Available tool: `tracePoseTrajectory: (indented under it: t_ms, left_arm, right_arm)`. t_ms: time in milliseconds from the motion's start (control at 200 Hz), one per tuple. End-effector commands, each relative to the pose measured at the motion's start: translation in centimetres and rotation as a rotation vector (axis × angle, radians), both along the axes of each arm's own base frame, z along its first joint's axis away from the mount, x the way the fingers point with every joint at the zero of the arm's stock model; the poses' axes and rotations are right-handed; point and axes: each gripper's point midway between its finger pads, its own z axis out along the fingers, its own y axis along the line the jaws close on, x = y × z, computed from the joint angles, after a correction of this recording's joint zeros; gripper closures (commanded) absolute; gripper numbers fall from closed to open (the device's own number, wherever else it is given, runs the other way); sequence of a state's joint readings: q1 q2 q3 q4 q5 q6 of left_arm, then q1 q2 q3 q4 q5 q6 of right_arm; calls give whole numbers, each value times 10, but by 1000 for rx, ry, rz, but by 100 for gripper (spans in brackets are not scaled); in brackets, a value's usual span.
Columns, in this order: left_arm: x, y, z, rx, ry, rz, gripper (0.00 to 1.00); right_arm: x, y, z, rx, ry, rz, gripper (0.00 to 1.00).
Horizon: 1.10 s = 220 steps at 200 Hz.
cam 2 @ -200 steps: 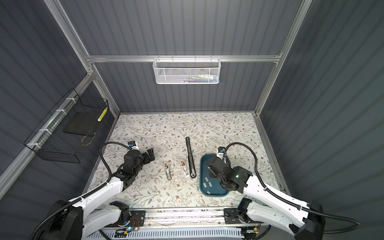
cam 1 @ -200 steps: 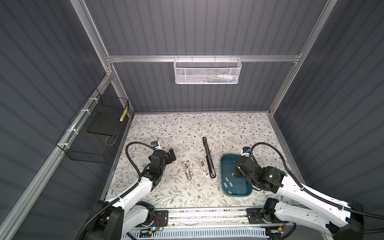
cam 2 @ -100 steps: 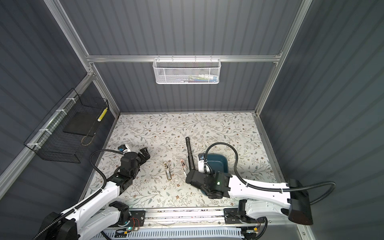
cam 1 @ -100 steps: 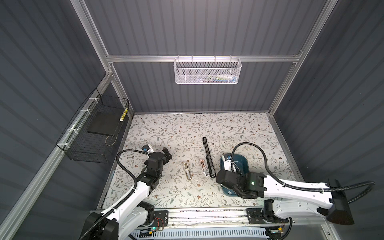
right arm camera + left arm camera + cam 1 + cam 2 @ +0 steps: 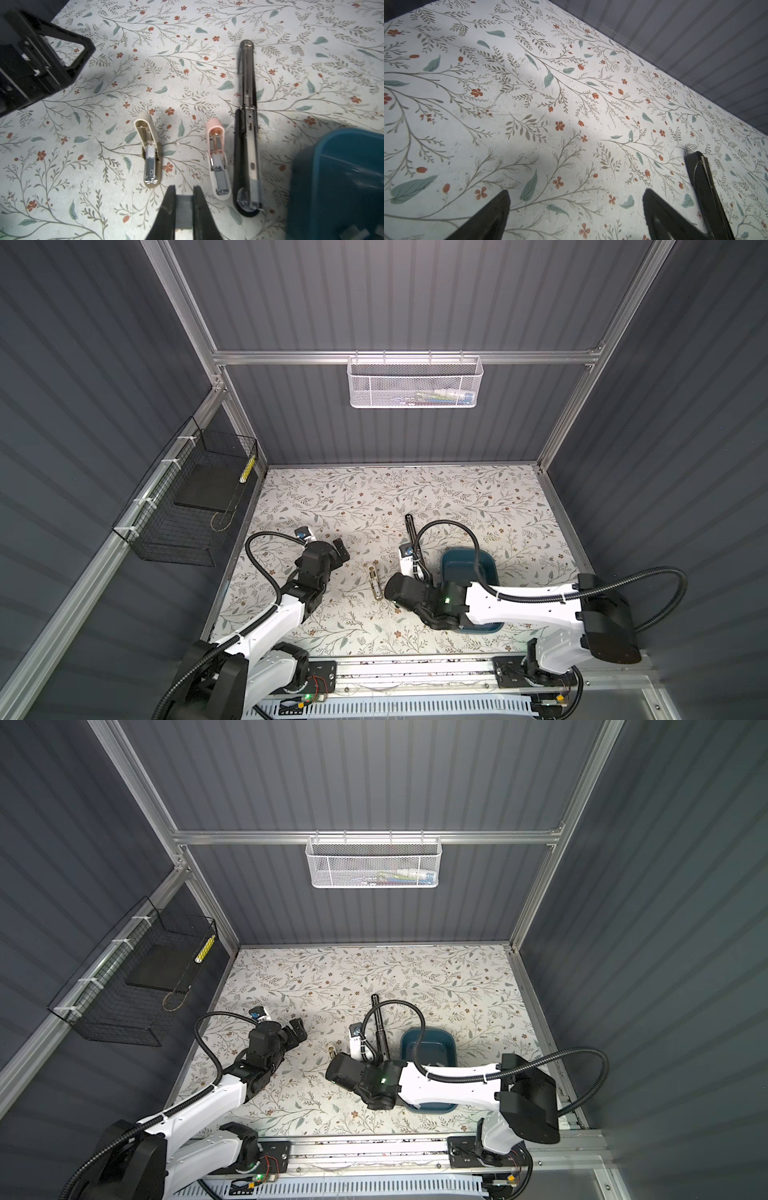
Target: Load the staples into the stapler
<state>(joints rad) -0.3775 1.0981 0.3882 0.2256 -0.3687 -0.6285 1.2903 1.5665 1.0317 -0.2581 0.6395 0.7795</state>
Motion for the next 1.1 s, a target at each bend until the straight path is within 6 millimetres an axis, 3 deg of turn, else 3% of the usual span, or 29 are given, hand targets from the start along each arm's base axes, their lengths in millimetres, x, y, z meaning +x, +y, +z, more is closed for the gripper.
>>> tracePoseTrajectory:
  t_ms: [0,85,285,665,1096]
  left_arm:
    - [10,-9,7,-41,-18,-38,0]
    - [15,-10,4,-98,-1,-54,0]
    - [17,8,-19,-209,83,0,0]
    - [13,14,5,-182,15,0,0]
    - [13,-1,22,-195,-61,-102,0]
  right_arm:
    - [2,21,2,35,-18,38,93]
    - [3,28,-5,14,-11,48,93]
    - [3,38,-22,5,6,60,93]
    - [7,61,-39,-24,13,93,91]
    - [9,75,-66,-26,82,130,90]
